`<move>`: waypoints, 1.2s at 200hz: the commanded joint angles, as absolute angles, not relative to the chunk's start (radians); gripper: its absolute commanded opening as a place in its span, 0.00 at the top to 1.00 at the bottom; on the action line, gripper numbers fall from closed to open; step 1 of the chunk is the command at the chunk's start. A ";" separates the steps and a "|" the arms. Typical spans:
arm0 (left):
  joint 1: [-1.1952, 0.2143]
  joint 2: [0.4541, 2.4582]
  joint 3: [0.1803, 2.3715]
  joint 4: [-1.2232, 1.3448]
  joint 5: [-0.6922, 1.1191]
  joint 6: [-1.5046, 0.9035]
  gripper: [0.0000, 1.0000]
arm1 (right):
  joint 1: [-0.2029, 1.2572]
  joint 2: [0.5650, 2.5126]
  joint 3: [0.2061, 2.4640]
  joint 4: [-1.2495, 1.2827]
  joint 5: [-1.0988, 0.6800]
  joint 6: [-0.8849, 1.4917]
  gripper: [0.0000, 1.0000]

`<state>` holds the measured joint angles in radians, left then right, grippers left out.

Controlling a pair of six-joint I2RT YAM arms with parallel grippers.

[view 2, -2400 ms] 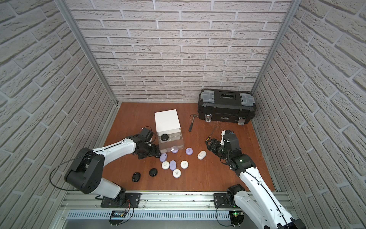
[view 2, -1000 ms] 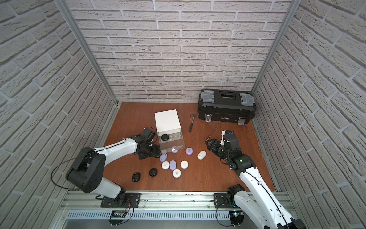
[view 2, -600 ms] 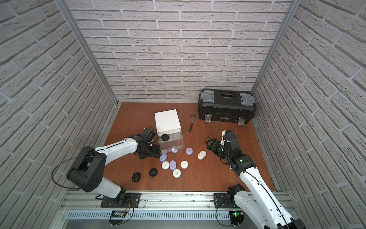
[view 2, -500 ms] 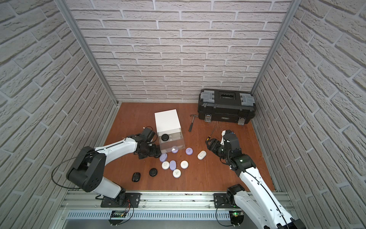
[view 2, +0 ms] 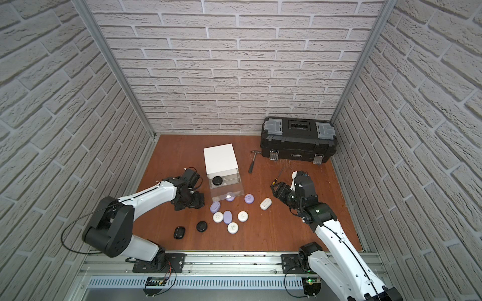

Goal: Put the bluetooth earphones in the drawer according to color
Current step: Pick up the Bluetooth earphone from the center of the board.

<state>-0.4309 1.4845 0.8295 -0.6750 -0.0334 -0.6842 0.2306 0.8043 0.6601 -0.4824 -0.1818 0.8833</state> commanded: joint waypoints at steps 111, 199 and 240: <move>-0.494 1.627 0.958 -0.686 -0.032 -0.665 0.26 | 0.221 0.810 0.664 -0.442 -0.190 0.877 0.33; -0.497 1.681 0.980 -0.697 -0.037 -0.655 0.39 | 0.216 0.812 0.652 -0.437 -0.192 0.877 0.33; -0.508 1.678 0.973 -0.702 -0.034 -0.657 0.42 | 0.214 0.814 0.651 -0.434 -0.194 0.877 0.33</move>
